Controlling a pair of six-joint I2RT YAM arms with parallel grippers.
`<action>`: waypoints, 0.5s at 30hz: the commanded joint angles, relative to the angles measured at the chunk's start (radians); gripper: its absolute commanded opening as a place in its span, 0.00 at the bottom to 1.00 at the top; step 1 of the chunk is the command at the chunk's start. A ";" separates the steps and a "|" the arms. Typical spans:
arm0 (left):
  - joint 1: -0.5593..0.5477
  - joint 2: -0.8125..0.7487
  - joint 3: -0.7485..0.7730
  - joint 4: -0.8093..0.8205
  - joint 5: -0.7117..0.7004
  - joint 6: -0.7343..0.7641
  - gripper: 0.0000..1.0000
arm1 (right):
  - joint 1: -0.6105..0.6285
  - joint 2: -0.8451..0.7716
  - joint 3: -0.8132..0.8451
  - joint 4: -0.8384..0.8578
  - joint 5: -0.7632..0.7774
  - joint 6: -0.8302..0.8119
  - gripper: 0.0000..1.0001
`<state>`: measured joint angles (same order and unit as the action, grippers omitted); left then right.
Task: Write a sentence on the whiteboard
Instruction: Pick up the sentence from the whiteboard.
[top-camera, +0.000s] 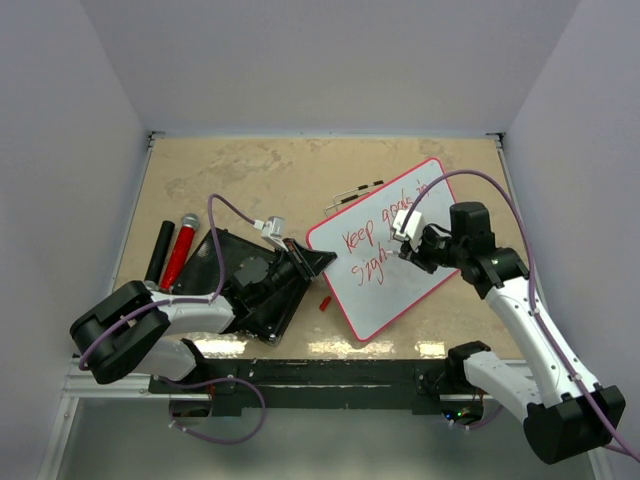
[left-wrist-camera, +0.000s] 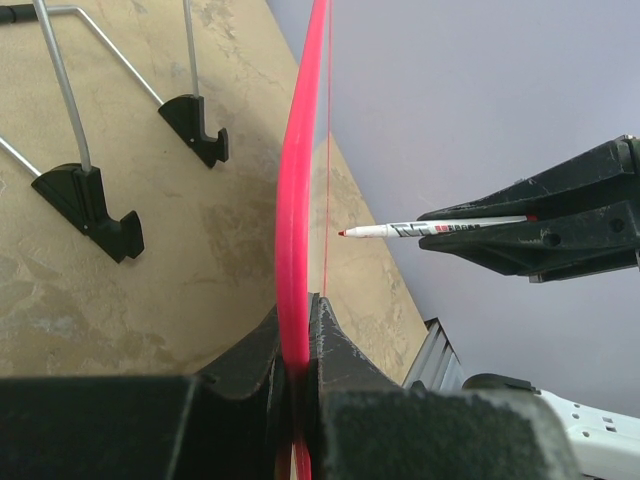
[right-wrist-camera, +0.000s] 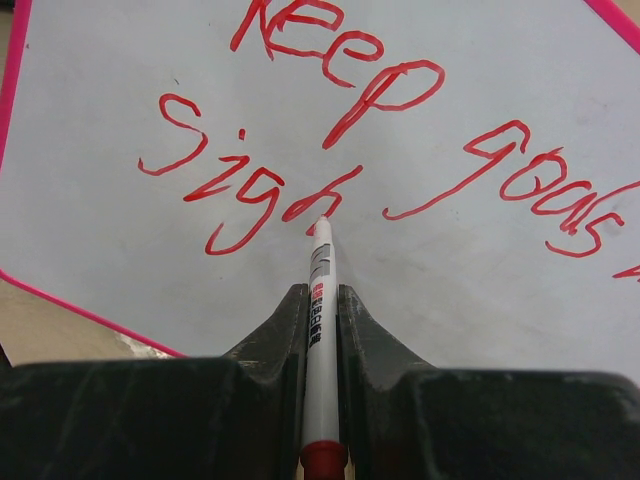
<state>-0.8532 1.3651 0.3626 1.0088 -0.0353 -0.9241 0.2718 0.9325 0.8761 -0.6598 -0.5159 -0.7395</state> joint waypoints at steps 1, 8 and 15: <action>-0.009 -0.001 0.006 0.033 0.058 0.062 0.00 | -0.002 -0.027 0.015 0.034 -0.035 0.028 0.00; -0.010 -0.004 0.006 0.033 0.060 0.062 0.00 | -0.002 -0.026 -0.003 0.046 -0.035 0.032 0.00; -0.009 -0.003 0.007 0.031 0.061 0.064 0.00 | -0.005 -0.026 -0.003 0.042 -0.038 0.029 0.00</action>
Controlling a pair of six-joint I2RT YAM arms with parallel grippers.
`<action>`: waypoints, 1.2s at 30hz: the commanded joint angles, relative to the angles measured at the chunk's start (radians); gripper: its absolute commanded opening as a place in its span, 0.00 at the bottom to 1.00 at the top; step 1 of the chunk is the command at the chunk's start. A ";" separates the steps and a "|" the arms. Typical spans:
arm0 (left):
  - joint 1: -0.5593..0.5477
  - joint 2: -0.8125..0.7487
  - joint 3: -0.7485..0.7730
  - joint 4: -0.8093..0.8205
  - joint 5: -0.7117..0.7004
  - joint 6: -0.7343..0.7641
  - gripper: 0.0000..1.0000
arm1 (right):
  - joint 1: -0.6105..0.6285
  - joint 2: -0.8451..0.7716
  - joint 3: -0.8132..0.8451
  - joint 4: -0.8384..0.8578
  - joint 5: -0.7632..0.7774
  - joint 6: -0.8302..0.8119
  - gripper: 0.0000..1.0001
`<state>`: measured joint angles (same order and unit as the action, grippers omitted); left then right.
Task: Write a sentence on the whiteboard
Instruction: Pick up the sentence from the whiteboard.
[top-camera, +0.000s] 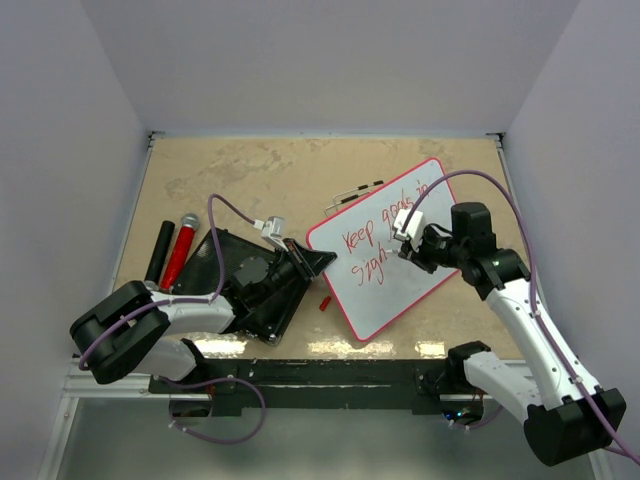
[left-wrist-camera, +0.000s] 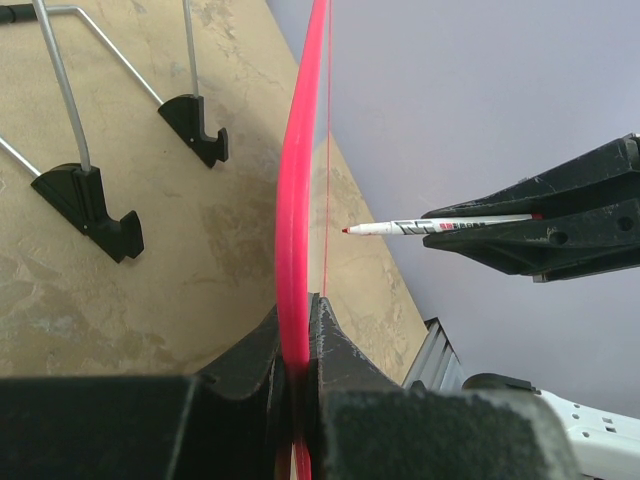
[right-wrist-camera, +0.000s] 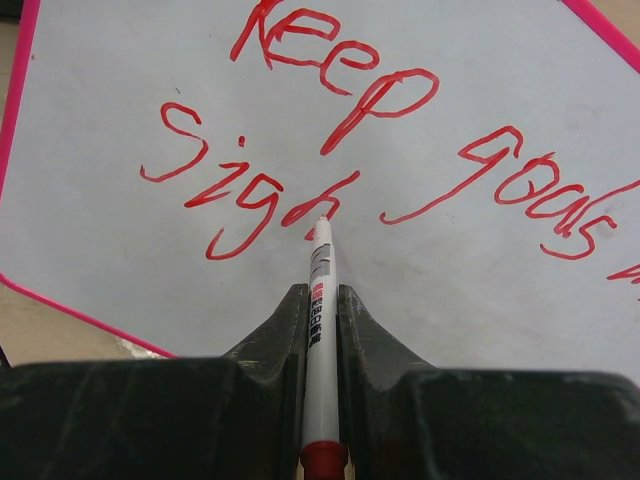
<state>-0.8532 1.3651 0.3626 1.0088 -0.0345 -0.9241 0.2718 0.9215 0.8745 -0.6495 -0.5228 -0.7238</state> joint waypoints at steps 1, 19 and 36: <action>-0.009 -0.003 0.006 0.031 0.061 0.064 0.00 | -0.008 -0.016 -0.002 0.033 -0.031 0.014 0.00; -0.010 -0.008 -0.001 0.034 0.065 0.064 0.00 | -0.051 -0.006 0.007 0.010 -0.071 -0.019 0.00; -0.009 -0.006 -0.002 0.040 0.074 0.064 0.00 | -0.089 0.010 0.017 -0.013 -0.135 -0.042 0.00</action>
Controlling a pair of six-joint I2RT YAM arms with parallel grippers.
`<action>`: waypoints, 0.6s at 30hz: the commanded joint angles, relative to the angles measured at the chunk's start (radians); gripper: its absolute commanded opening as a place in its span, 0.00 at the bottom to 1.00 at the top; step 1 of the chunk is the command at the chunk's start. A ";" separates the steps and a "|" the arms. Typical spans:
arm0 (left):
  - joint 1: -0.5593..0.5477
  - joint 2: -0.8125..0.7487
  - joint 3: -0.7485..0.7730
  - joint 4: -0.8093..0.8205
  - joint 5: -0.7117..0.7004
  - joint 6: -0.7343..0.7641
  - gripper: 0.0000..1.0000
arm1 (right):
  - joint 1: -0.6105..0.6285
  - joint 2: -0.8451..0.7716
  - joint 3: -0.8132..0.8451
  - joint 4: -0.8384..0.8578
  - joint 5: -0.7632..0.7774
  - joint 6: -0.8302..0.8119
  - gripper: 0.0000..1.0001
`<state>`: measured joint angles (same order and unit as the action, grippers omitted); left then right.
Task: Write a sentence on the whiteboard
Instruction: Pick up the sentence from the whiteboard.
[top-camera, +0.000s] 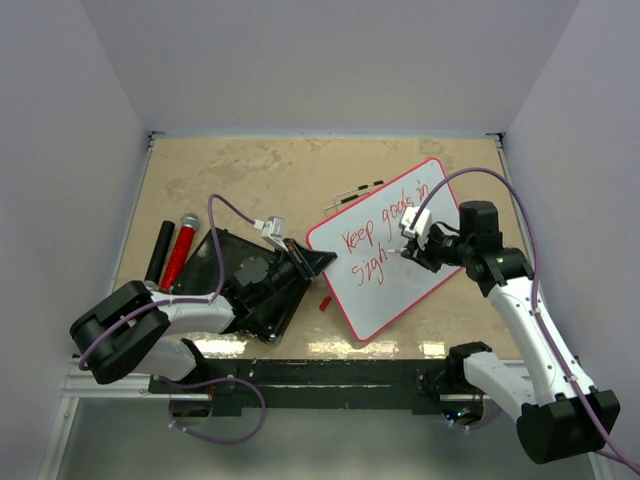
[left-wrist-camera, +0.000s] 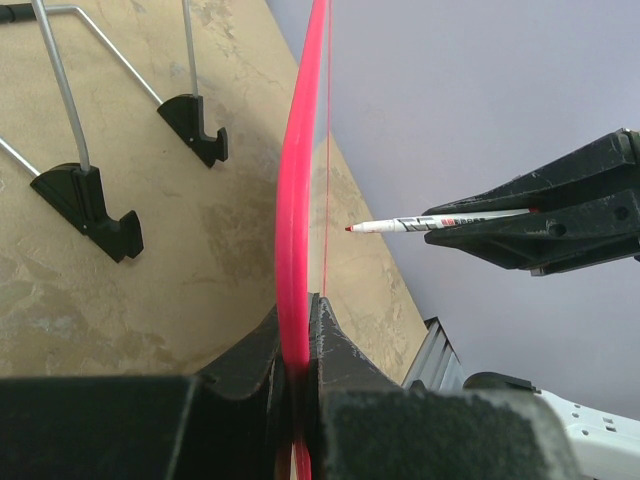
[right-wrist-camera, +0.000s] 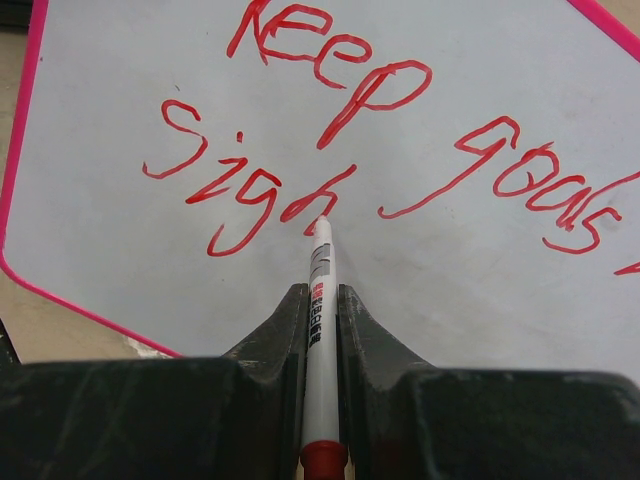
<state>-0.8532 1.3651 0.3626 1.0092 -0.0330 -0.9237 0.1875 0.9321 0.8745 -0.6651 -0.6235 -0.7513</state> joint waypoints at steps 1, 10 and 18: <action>-0.009 -0.008 -0.002 0.039 0.071 0.065 0.00 | -0.003 -0.001 0.017 0.004 -0.035 -0.013 0.00; -0.009 -0.001 -0.001 0.040 0.081 0.066 0.00 | -0.005 -0.001 0.021 0.001 -0.035 -0.013 0.00; -0.007 -0.003 -0.001 0.039 0.082 0.068 0.00 | -0.005 -0.004 0.020 0.002 -0.024 -0.013 0.00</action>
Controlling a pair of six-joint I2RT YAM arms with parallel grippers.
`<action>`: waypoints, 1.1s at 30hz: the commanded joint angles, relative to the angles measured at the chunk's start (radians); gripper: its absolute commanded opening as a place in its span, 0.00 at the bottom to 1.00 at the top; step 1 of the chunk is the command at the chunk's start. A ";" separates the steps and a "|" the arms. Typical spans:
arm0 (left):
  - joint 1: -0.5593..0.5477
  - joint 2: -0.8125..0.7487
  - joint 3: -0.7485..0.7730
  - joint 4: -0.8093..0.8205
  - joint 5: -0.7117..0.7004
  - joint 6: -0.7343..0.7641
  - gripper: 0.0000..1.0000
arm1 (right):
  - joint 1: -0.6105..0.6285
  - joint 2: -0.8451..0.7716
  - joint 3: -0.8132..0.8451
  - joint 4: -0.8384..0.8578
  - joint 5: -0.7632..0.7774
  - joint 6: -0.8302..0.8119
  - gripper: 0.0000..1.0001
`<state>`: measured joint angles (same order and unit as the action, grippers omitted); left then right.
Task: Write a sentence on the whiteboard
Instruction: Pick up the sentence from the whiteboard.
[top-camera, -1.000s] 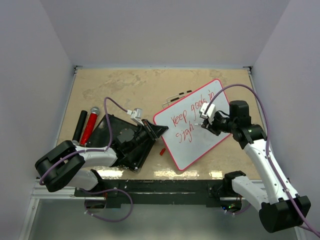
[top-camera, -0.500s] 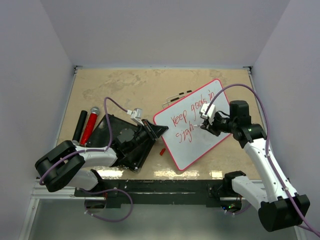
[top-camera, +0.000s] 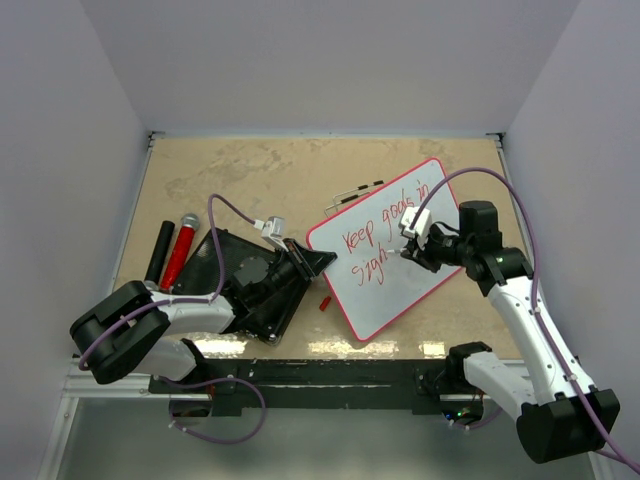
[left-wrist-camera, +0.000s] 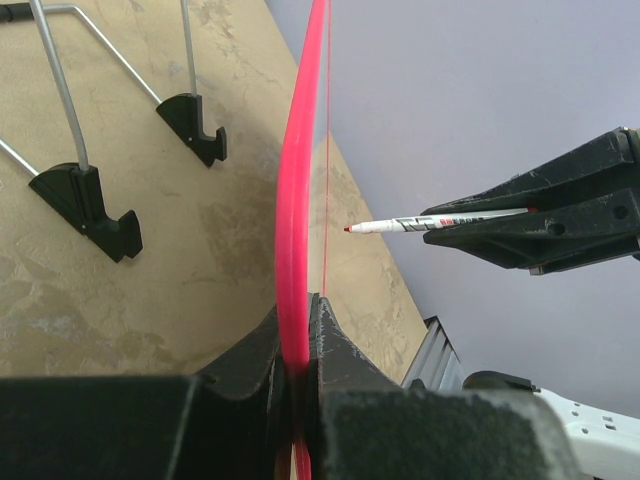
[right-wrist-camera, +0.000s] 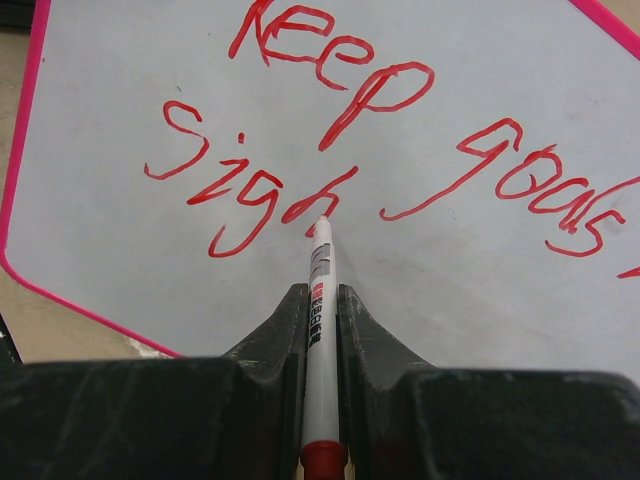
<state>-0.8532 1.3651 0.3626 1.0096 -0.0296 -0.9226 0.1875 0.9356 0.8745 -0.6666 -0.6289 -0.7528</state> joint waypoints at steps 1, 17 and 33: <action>-0.007 -0.003 -0.001 0.040 0.080 0.068 0.00 | -0.006 -0.008 0.021 0.002 -0.017 -0.011 0.00; -0.001 -0.004 -0.002 0.034 0.086 0.071 0.00 | -0.017 -0.011 0.012 0.019 -0.003 -0.005 0.00; -0.001 0.009 0.003 0.047 0.102 0.073 0.00 | -0.023 0.023 0.011 0.045 -0.042 0.013 0.00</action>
<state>-0.8509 1.3697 0.3626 1.0153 0.0051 -0.9199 0.1680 0.9592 0.8745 -0.6643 -0.6479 -0.7517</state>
